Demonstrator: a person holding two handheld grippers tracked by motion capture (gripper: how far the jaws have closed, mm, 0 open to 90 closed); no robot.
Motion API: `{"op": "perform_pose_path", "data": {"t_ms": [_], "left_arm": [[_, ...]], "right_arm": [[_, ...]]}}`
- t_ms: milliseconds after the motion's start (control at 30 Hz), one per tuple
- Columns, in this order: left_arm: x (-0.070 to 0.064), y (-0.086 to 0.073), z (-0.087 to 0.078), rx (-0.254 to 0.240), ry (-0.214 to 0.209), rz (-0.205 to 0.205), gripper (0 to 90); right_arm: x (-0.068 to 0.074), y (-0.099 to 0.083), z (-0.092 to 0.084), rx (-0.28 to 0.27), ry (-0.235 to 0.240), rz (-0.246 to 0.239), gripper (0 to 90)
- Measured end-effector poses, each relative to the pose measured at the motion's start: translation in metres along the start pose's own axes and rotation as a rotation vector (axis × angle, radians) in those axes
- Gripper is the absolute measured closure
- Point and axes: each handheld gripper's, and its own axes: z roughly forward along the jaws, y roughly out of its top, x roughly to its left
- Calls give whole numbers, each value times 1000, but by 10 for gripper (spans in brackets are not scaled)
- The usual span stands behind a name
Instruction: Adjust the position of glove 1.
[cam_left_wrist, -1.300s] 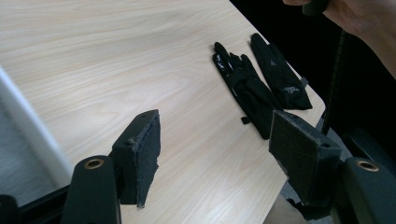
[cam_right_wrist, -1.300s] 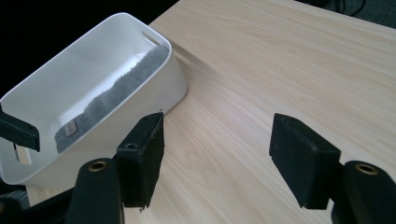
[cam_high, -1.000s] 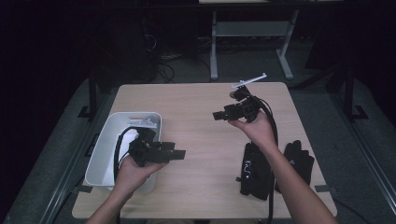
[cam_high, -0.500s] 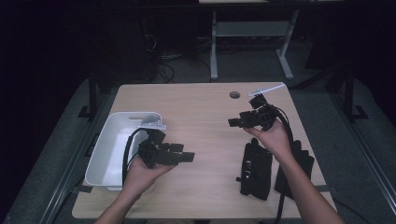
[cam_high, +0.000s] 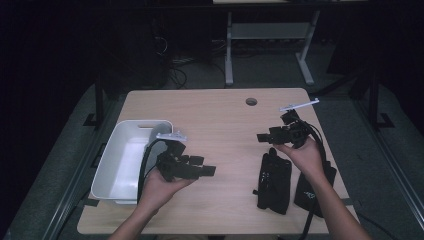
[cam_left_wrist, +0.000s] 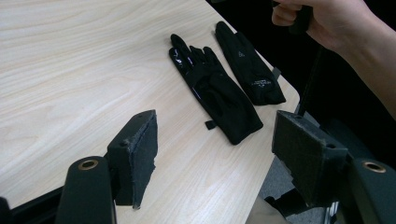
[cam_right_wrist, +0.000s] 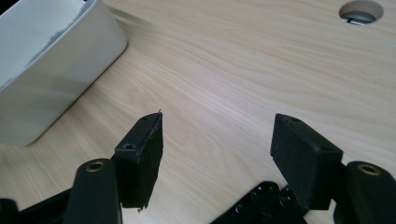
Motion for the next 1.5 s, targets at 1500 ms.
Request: {"op": "perform_pose_path", "data": {"t_ms": [1500], "left_arm": [[-2, -6, 32, 44, -25, 8, 290]], "right_arm": [[-53, -109, -39, 50, -181, 40, 348]]}}
